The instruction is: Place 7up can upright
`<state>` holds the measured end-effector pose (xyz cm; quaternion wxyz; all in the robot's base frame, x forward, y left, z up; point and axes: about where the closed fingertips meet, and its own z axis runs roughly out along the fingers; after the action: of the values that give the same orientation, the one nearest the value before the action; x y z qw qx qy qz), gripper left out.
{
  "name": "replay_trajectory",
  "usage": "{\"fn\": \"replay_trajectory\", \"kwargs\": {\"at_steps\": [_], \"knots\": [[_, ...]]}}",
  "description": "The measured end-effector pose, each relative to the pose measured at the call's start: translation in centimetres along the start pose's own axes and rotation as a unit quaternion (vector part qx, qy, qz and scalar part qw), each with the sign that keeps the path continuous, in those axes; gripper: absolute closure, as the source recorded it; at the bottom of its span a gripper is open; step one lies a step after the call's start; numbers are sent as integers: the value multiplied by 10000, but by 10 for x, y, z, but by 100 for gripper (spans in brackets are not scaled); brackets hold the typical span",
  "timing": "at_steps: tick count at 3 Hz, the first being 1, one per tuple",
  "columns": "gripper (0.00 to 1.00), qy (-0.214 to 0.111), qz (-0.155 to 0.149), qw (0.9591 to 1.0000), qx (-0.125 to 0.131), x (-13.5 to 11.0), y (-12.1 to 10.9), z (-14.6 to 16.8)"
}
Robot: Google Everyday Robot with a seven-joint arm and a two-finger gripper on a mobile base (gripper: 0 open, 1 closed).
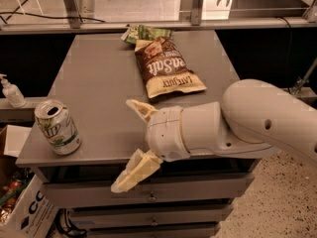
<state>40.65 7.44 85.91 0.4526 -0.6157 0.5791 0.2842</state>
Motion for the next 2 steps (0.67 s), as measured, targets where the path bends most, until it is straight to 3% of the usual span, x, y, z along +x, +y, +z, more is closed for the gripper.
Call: {"fn": "replay_trajectory", "kwargs": {"at_steps": [1, 2], "knots": [[0, -377, -57, 9992, 136, 1, -9, 19], [0, -765, 105, 9970, 116, -2, -22, 41]]}}
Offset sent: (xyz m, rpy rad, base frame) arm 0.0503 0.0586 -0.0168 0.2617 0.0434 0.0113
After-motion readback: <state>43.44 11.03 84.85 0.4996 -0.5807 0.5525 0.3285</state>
